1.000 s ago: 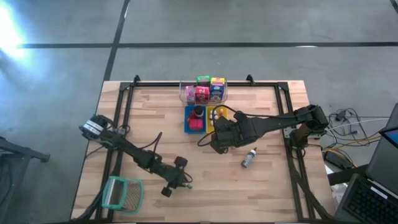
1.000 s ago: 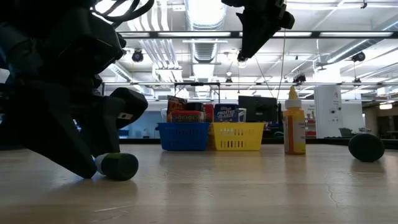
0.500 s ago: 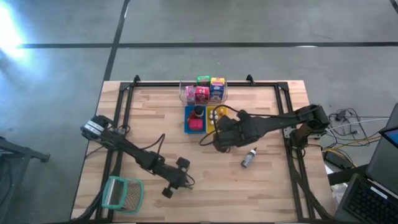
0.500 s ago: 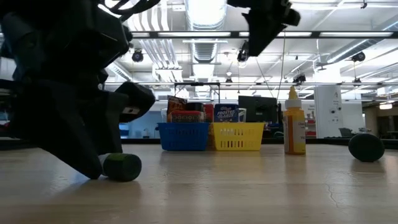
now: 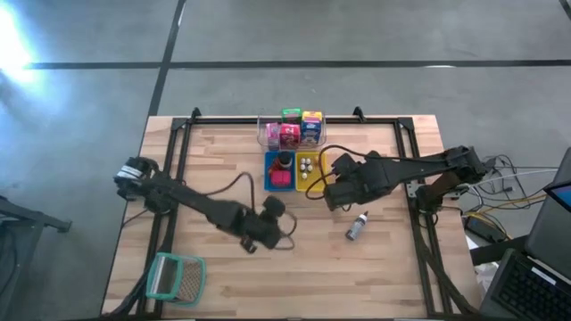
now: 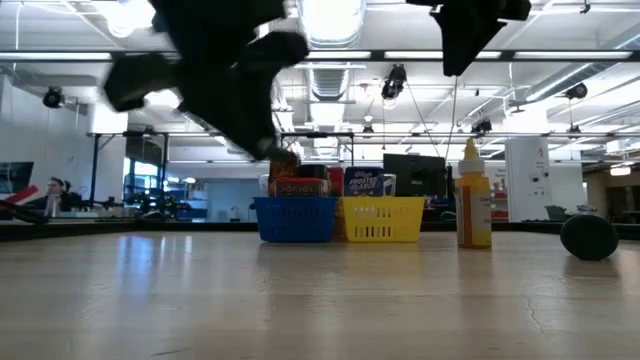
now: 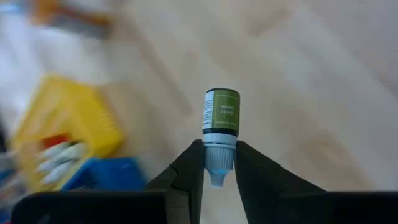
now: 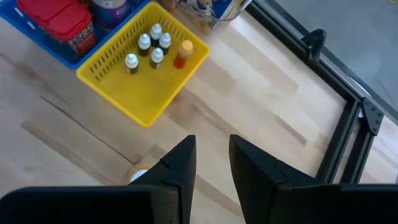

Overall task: Pick & Place Kitchen Items
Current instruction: Put the small green food coloring bottle into the yellow bin

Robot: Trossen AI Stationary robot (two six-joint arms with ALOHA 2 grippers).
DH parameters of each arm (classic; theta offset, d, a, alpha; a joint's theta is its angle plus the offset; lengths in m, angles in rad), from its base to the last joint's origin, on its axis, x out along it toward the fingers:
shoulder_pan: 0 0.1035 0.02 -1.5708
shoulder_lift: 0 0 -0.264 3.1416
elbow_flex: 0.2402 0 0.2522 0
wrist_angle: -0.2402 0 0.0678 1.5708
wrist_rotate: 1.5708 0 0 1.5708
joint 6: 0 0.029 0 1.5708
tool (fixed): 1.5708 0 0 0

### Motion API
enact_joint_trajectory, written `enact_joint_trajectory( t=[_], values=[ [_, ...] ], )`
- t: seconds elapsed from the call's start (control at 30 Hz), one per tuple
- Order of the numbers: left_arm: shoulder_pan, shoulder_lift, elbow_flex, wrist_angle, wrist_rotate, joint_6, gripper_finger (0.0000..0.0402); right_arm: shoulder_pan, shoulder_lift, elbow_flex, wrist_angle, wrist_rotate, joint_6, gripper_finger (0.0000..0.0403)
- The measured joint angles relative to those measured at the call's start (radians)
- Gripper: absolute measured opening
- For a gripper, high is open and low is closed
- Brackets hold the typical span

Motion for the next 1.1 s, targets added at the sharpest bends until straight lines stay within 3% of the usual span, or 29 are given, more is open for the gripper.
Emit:
enact_joint_trajectory(
  t=[0.17, 0.33, 0.57, 0.77, 0.9, 1.0, 1.1],
  values=[
    [0.065, -0.013, 0.128, -0.158, -0.012, -0.055, 0.0085, 0.000, -0.059, -0.038, 0.000, 0.027, -0.006, 0.0076],
    [0.072, -0.065, 0.166, -0.289, -0.068, -0.156, 0.0085, 0.000, -0.109, -0.108, 0.026, 0.050, -0.031, 0.0064],
    [0.068, -0.195, 0.143, -0.490, -0.013, -0.470, 0.0085, -0.005, -0.153, -0.144, 0.156, 0.057, -0.169, 0.0061],
    [0.059, -0.365, 0.034, -0.470, 0.013, -0.586, 0.0085, 0.001, -0.132, -0.147, 0.358, 0.054, -0.370, 0.0082],
    [0.064, -0.490, -0.071, -0.346, 0.077, -0.658, 0.0085, 0.000, -0.108, -0.147, 0.510, 0.058, -0.519, 0.0098],
    [0.094, -0.563, -0.158, -0.227, 0.196, -0.705, 0.0085, 0.011, -0.088, -0.147, 0.596, 0.059, -0.605, 0.0107],
    [0.149, -0.609, -0.229, -0.145, 0.377, -0.800, 0.0085, 0.051, -0.061, -0.147, 0.646, 0.068, -0.669, 0.0113]
  ],
)
